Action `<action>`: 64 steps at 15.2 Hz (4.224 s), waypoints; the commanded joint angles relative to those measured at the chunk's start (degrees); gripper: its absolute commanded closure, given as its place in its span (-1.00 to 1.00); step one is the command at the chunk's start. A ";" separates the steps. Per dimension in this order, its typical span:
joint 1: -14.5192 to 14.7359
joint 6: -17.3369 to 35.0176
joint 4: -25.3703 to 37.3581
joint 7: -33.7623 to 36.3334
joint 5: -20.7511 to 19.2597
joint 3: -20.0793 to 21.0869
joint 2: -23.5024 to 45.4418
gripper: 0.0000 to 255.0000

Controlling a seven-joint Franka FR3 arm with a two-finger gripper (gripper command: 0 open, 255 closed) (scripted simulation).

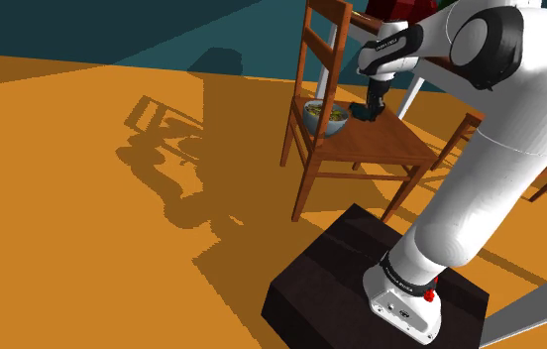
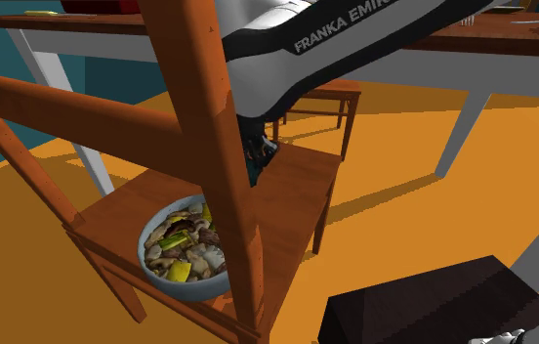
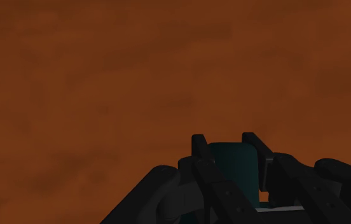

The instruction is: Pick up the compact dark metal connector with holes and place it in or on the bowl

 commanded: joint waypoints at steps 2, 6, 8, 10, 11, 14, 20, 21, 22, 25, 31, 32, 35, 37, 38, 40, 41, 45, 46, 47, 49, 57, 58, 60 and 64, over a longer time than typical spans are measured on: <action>0.28 -2.14 1.30 0.20 -0.61 0.03 -1.02 1.00; 0.52 -5.13 3.45 0.15 -1.17 0.07 -2.10 1.00; 0.62 -6.63 4.60 0.07 -1.37 0.10 -2.55 1.00; 0.71 -8.12 5.80 -0.04 -1.54 0.13 -2.93 1.00; 0.75 -8.87 6.42 -0.10 -1.60 0.15 -3.10 1.00; 0.85 -11.11 8.36 -0.35 -1.73 0.21 -3.51 1.00; 0.97 -15.60 12.62 -1.06 -1.72 0.30 -3.88 1.00; 0.98 -16.17 13.20 -1.17 -1.69 0.30 -3.89 1.00; 1.82 -16.54 12.73 0.45 -2.23 1.02 -4.55 1.00; 4.14 -17.68 11.72 5.08 -3.39 3.23 -6.04 1.00; 8.30 -20.07 11.49 13.30 -3.89 7.51 -6.90 1.00; 9.10 -20.48 11.68 14.56 -3.79 8.05 -6.79 1.00; 11.77 -21.70 12.66 18.12 -3.25 9.24 -6.07 1.00; 13.10 -21.07 12.00 18.60 -3.23 8.23 -5.99 1.00; 13.79 -20.32 11.23 18.75 -3.27 7.52 -6.00 1.00; 15.43 -18.83 9.75 19.04 -3.33 5.81 -5.96 1.00; 16.35 -18.08 9.03 19.18 -3.35 4.84 -5.92 1.00; 19.67 -15.09 6.29 19.63 -3.31 1.31 -5.57 1.00; 20.42 -14.34 5.64 19.72 -3.27 0.49 -5.44 1.00; 21.17 -13.59 5.00 19.79 -3.21 -0.33 -5.29 1.00; 22.37 -11.40 3.21 19.95 -2.97 -1.77 -4.74 1.00; 24.67 -11.39 3.21 19.91 -2.92 -4.08 -4.70 1.00; 24.81 -11.67 2.72 20.87 -3.80 -3.55 -5.82 -1.00; 24.88 -9.63 3.29 18.90 -0.61 -4.68 -1.95 -1.00; 24.17 -13.32 4.78 20.05 -3.09 -3.10 -5.12 -1.00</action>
